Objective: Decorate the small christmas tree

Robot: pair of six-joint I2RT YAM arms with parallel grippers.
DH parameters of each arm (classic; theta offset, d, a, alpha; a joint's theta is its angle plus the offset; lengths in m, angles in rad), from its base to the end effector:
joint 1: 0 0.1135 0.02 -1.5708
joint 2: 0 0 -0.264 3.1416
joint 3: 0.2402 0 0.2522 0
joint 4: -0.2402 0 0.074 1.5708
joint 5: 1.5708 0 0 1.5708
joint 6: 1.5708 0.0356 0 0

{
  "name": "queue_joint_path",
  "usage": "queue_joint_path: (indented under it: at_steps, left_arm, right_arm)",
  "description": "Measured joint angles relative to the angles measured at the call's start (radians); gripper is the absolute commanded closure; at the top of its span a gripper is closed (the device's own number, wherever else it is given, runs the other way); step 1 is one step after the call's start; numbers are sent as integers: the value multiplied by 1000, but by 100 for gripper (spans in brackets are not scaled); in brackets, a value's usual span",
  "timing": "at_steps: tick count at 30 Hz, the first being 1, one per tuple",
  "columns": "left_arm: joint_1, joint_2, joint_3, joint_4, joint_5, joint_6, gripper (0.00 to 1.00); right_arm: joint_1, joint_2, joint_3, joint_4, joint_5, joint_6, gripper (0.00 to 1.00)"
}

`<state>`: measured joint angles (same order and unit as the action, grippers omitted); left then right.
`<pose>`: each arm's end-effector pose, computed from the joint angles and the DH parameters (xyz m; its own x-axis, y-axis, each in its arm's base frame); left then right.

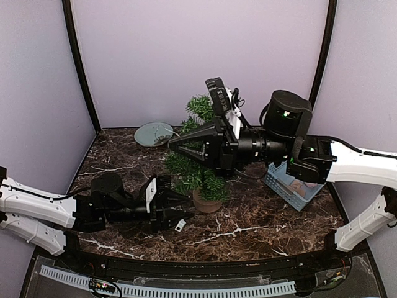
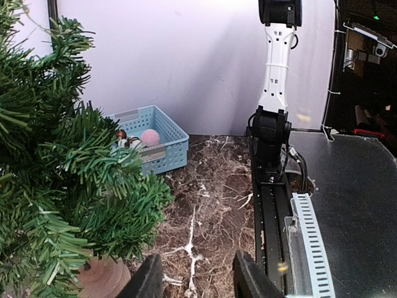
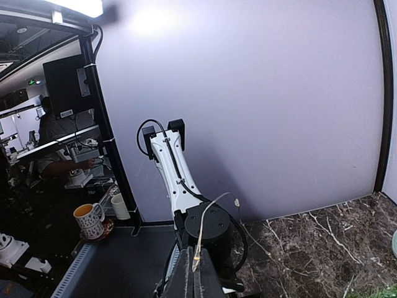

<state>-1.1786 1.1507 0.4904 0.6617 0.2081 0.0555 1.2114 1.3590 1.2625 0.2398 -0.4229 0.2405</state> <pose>0.0893 -0.2352 0.2518 0.0551 0.0089 -0.9984 0.9816 0.1828 0.0558 0.0987 0.3042 0.4229 -0.1886 0.1157 -0.9752 -0.9798 -0.0896 0.1788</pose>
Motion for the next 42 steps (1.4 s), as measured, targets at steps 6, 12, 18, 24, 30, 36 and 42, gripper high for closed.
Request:
queue_joint_path:
  at_steps: [6,12,18,24,30,36,42]
  left_arm:
    - [0,15,0,4,46,-15,53]
    - [0,15,0,11,60,-14,52]
    - [0,14,0,10,63,-13,36]
    - [-2,14,0,-3,65,-12,42]
    - [-3,32,0,-12,71,-13,57]
    - [-3,52,0,-12,89,-11,66]
    - [-3,52,0,-5,91,-11,77]
  right_arm:
    - [-4,4,1,1,-7,1,100]
    - [-5,6,1,1,-13,1,100]
    - [-7,6,1,0,-22,1,100]
    - [-8,6,1,1,-26,1,100]
    - [-8,6,1,5,-30,2,100]
    - [-8,6,1,6,-30,4,100]
    - [-8,6,1,6,-30,4,100]
